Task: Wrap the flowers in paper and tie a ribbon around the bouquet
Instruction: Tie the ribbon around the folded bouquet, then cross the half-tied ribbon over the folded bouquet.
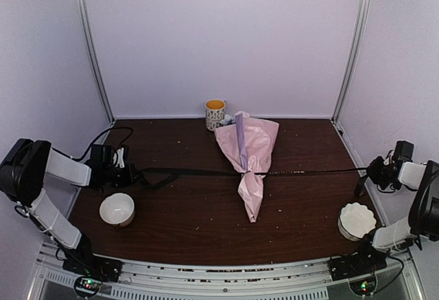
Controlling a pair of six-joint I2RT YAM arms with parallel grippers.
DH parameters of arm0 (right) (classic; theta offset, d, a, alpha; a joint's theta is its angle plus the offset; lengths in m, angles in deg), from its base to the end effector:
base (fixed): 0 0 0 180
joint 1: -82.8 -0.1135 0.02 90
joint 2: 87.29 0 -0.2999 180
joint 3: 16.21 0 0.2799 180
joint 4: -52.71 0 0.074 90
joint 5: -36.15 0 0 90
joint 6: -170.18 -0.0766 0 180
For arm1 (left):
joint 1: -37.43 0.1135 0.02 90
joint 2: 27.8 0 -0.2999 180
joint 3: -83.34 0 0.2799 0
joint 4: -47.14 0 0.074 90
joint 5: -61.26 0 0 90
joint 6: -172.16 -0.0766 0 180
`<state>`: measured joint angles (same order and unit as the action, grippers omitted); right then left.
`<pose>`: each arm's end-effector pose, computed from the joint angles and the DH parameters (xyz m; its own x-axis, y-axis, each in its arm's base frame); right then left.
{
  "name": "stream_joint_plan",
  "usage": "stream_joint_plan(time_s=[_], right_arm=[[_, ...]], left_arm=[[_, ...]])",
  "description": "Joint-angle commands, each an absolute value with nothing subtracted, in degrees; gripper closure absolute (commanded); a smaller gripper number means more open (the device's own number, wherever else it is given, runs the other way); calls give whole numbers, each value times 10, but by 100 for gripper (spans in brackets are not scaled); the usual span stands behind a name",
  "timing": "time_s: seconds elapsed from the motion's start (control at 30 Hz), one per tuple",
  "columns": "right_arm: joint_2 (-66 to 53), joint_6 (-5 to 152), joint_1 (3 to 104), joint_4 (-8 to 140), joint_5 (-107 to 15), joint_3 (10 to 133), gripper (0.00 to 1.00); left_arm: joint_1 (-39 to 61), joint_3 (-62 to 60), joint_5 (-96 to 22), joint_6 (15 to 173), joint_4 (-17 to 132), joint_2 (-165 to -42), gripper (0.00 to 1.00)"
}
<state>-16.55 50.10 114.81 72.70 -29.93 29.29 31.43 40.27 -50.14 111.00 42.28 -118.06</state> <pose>0.2502 -0.1198 0.1750 -0.3994 0.7900 -0.4651 0.5115 0.6131 0.6021 0.3143 -0.0611 0.1102 -0.7630 -0.3714 -0.5291 -0.0028 0.8204 -0.5718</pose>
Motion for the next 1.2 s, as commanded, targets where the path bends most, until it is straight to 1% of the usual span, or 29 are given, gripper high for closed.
stream_joint_plan(time_s=[0.0,0.37,0.53,0.6,0.63,0.7,0.8,0.87,0.9,0.93,0.97,1.0,1.03,1.07,1.1,1.17], right_arm=[[-168,496,1189,697,-373,298,100],[-193,504,1206,719,-397,305,100],[-194,504,1203,703,-368,301,100],[-213,519,1151,700,-373,305,100],[-222,535,1105,711,-384,318,100],[-238,573,1005,745,-403,361,100],[-266,599,891,756,-372,422,100],[-283,624,806,771,-340,484,100],[-284,647,763,782,-316,516,100],[-284,672,720,798,-287,549,100],[-284,695,675,812,-263,577,100],[-284,720,626,829,-249,605,100],[-285,743,584,840,-238,627,100],[-285,761,540,845,-236,648,100],[-284,772,503,846,-234,667,100],[-277,783,450,840,-224,700,100]], left_arm=[[371,427,-457,1153,373,-1164,100],[370,439,-442,1154,369,-1146,100],[368,444,-460,1141,348,-1144,100],[339,429,-458,1109,373,-1137,100],[311,414,-441,1088,398,-1132,100],[237,373,-420,1052,438,-1121,100],[132,304,-419,1003,476,-1105,100],[76,246,-444,941,506,-1094,100],[47,221,-475,895,530,-1092,100],[20,192,-520,834,562,-1090,98],[-10,164,-560,767,610,-1090,78],[-46,137,-593,704,663,-1089,48],[-65,115,-614,653,702,-1085,23],[-73,102,-636,623,719,-1080,6],[-74,95,-666,610,714,-1073,3],[-74,89,-696,603,671,-1058,2]])
